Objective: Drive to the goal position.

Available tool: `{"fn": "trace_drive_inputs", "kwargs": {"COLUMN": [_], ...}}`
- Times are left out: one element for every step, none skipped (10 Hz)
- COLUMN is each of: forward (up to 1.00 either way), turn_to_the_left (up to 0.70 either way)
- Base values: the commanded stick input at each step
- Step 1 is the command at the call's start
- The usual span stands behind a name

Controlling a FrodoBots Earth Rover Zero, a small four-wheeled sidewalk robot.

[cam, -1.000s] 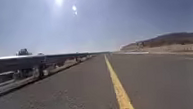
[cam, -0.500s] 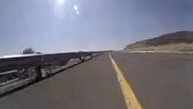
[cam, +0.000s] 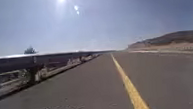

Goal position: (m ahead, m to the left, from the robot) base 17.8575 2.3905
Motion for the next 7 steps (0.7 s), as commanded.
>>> {"fn": "trace_drive_inputs", "kwargs": {"forward": [0.85, 0.85, 0.85, 0.85, 0.85, 0.85, 0.85], "turn_to_the_left": [0.0, 0.0, 0.0, 0.0, 0.0, 0.0, 0.0]}}
